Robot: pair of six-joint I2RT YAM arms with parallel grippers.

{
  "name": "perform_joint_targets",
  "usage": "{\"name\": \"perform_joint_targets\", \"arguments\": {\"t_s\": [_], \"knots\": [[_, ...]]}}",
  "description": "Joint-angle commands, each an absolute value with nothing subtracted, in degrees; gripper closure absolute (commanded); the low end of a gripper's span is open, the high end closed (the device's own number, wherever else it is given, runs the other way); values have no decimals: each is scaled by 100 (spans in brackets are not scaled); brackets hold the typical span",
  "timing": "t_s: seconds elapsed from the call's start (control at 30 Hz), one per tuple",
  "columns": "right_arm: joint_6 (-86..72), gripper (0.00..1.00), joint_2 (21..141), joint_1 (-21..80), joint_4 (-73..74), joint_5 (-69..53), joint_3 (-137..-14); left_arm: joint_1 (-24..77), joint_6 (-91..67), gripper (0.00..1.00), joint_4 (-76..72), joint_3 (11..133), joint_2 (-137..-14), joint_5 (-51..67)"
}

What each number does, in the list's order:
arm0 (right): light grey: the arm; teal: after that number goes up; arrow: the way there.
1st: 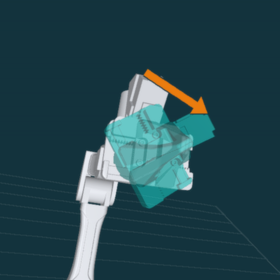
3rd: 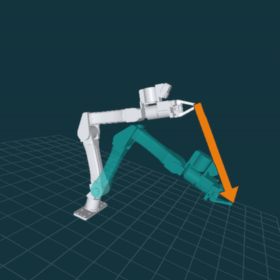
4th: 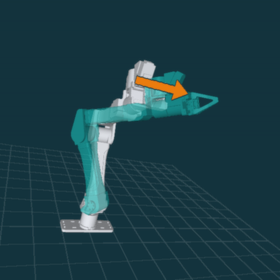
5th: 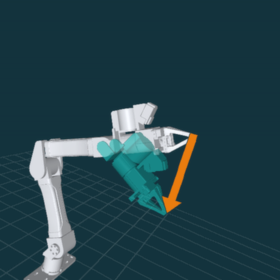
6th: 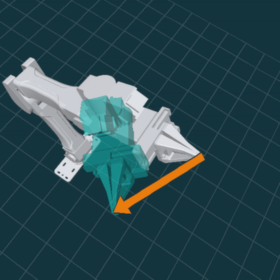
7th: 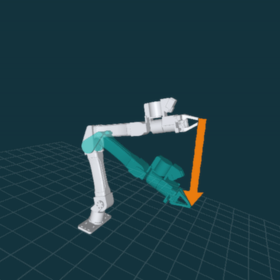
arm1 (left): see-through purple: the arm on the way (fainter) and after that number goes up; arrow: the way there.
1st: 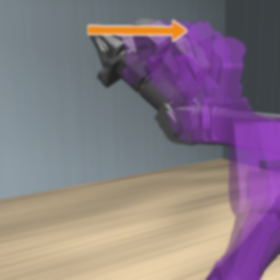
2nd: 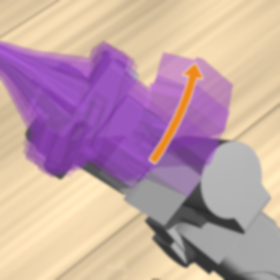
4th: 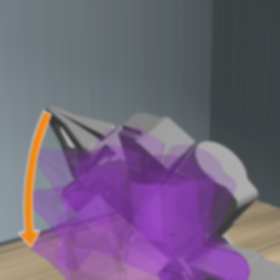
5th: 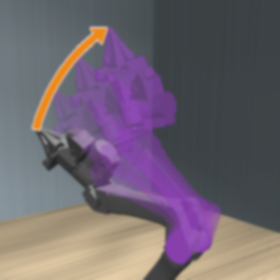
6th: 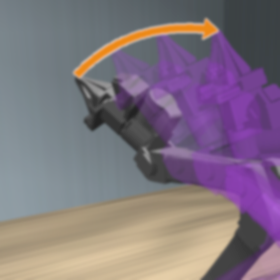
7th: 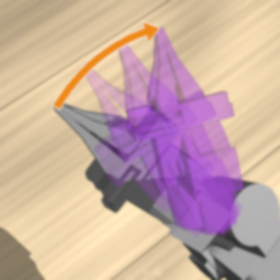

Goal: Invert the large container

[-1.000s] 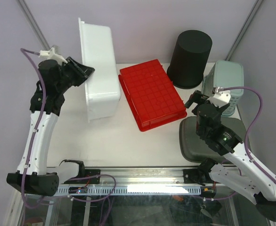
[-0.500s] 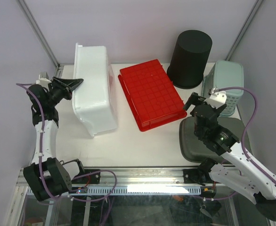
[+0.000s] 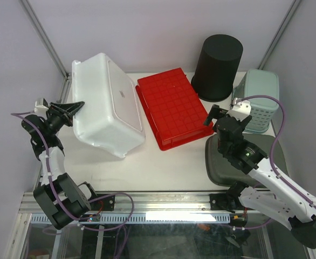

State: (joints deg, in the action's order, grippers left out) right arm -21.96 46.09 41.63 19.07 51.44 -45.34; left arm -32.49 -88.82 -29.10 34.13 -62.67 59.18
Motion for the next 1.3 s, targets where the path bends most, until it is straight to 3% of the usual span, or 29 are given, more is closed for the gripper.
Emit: {"name": "perform_joint_targets", "arguments": {"t_s": [0.0,0.1,0.2,0.23,0.33,0.37,0.47,0.5,0.77,0.93,1.0,1.13,1.27], "knots": [[-2193,3,4568,4175,1560,5104,-4611,-3397,-6299,100,-328,3947,-6465,6013],[-2188,3,4545,4175,1579,5106,-4612,-3446,-4728,100,1569,4652,-6670,5061],[-2216,3,4518,4175,1586,5110,-4587,-3480,-4222,100,2137,4862,-6815,4562],[-2231,3,4532,4175,1564,5093,-4578,-3476,-4189,96,2148,4848,-6832,4518],[-2270,2,4597,4175,1511,4953,-4568,-3481,-3964,73,2369,4890,-6802,4049],[-2317,2,4630,4175,1535,4908,-4589,-3480,-3871,59,2476,4916,-6783,3872],[-2412,3,4732,4175,1587,4834,-4621,-3481,-3670,6,2781,5033,-6691,3270],[-2430,3,4756,4175,1598,4810,-4638,-3480,-3623,1,2864,5065,-6658,3121],[-2512,3,4886,4175,1542,4587,-4671,-3237,-3428,1,3168,5620,-6091,1897],[-2434,1,5284,4175,1465,4207,-4817,-1879,-3169,1,3513,6530,-6033,-332],[-2330,1,5501,4175,1485,3687,-4950,-1608,-3067,1,3649,6829,-6131,-539],[-2068,1,6114,4280,1121,1309,-5103,-551,-2857,1,3814,7193,-6196,-1156],[-2164,1,7219,5503,645,540,-5251,440,-2890,1,4053,7521,-6312,-1952]]}}
